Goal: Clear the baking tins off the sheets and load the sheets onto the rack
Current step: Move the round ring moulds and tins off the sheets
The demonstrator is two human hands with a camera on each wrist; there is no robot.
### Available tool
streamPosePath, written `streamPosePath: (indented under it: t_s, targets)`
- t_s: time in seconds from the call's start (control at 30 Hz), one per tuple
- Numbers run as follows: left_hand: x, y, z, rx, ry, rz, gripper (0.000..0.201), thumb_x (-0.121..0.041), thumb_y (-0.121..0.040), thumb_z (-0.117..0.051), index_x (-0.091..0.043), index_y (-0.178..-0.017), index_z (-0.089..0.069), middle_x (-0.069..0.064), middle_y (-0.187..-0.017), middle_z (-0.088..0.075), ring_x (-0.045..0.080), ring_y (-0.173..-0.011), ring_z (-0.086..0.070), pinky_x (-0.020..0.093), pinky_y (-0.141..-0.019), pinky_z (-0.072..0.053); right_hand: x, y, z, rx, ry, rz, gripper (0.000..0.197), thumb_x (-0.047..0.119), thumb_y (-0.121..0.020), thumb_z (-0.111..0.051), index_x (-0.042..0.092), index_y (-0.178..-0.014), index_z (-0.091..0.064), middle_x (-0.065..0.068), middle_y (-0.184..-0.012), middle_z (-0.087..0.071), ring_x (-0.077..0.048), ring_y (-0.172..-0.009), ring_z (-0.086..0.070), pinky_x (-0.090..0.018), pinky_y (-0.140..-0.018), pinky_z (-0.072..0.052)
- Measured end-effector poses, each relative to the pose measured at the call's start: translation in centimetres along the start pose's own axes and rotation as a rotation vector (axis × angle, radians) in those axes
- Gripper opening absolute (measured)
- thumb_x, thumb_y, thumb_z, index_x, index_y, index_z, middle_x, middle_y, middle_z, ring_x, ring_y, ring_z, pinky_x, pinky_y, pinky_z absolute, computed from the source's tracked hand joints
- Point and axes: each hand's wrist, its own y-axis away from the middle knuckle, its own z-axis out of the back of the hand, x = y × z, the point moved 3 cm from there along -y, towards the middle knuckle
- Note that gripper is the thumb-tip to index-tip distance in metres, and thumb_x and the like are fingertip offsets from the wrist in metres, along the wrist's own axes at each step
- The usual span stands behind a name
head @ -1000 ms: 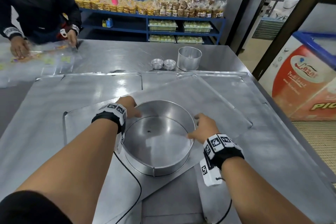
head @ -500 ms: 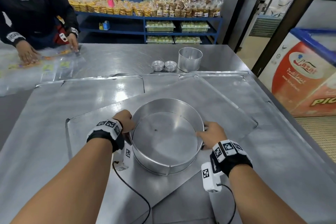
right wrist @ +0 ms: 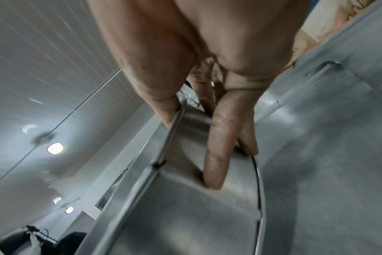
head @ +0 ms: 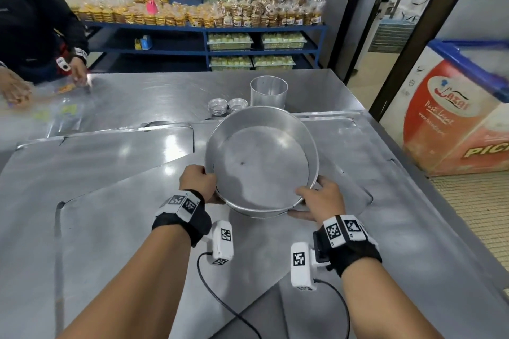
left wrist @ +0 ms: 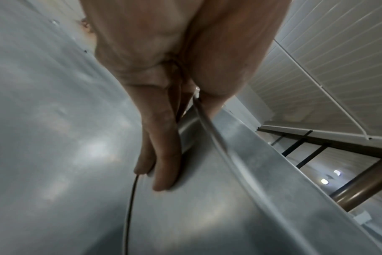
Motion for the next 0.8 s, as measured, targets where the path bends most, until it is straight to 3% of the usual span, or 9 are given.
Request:
streamPosePath:
  t_s: [0.13,0.23,0.3,0.43,0.57,0.7,0.8]
  targets:
    - [-2.5,0.1,-4.6,-0.043,0.128,0.012,0.012,-0.013,-0.063,-0.058,-0.008,-0.065,-0.070,0.017,-0.069,-0.071,0.041,-0.065,-0.071,0.054,-0.061,-0.060,1.5,-3.2,2.2,0.020,-0.117,-0.037,0.029,-0.013,-0.078,-0.060,0.010,-0.095,-0.066,-0.019,-0.091,-0.068,-0.037,-0.073,-0.069,-0.049,-0.062,-0.059]
    - [-6.1,1.3,-8.1,-0.066,0.167,-0.001,0.012,-0.004,-0.074,-0.057,-0.004,-0.069,-0.068,0.018,-0.073,-0.070,0.038,-0.066,-0.070,0.048,-0.053,-0.061,2.9,-6.2,4.3,-0.007,-0.149,-0.010,0.030,-0.017,-0.077,-0.059,0.004,-0.097,-0.066,-0.021,-0.090,-0.067,-0.036,-0.076,-0.067,-0.046,-0.062,-0.060]
    - [-7.6,0.8,-11.0,-0.051,0.227,0.004,0.012,-0.004,-0.079,-0.058,-0.005,-0.076,-0.069,0.018,-0.080,-0.071,0.040,-0.068,-0.071,0.050,-0.052,-0.060,3.9,-8.6,5.8,-0.029,-0.160,0.020,0.031,-0.019,-0.077,-0.057,-0.001,-0.101,-0.065,-0.024,-0.094,-0.066,-0.040,-0.081,-0.068,-0.044,-0.061,-0.060]
    - [-10.1,-1.7,-16.7,-0.011,0.284,-0.017,0.015,-0.009,-0.079,-0.059,-0.010,-0.089,-0.070,0.014,-0.087,-0.073,0.040,-0.072,-0.073,0.051,-0.057,-0.061,5.6,-13.7,9.2,-0.048,-0.185,0.056,0.033,-0.022,-0.076,-0.055,-0.001,-0.100,-0.065,-0.027,-0.101,-0.067,-0.040,-0.081,-0.069,-0.042,-0.059,-0.060]
    - [-12.4,-4.9,-21.5,0.019,0.279,-0.072,0.017,-0.017,-0.072,-0.063,-0.017,-0.088,-0.070,0.008,-0.084,-0.075,0.036,-0.077,-0.073,0.050,-0.063,-0.062,7.0,-19.2,11.7,-0.030,-0.212,0.039,0.036,-0.021,-0.078,-0.056,0.010,-0.092,-0.066,-0.027,-0.106,-0.067,-0.034,-0.076,-0.067,-0.042,-0.059,-0.061]
    - [-15.0,-8.2,-26.0,0.065,0.364,-0.088,0.024,-0.001,-0.079,-0.065,-0.012,-0.100,-0.069,0.010,-0.096,-0.074,0.035,-0.084,-0.073,0.051,-0.066,-0.062,8.3,-25.1,13.0,-0.008,-0.280,0.029,0.043,-0.023,-0.076,-0.057,0.017,-0.091,-0.065,-0.025,-0.113,-0.066,-0.037,-0.085,-0.068,-0.044,-0.062,-0.061]
    - [-16.8,-11.1,-28.9,0.079,0.372,-0.109,0.023,-0.006,-0.074,-0.065,-0.020,-0.092,-0.068,0.011,-0.097,-0.074,0.035,-0.089,-0.072,0.052,-0.074,-0.061,9.9,-29.3,13.3,-0.009,-0.318,0.032,0.045,-0.024,-0.077,-0.055,0.016,-0.094,-0.064,-0.023,-0.111,-0.067,-0.037,-0.082,-0.069,-0.042,-0.061,-0.061]
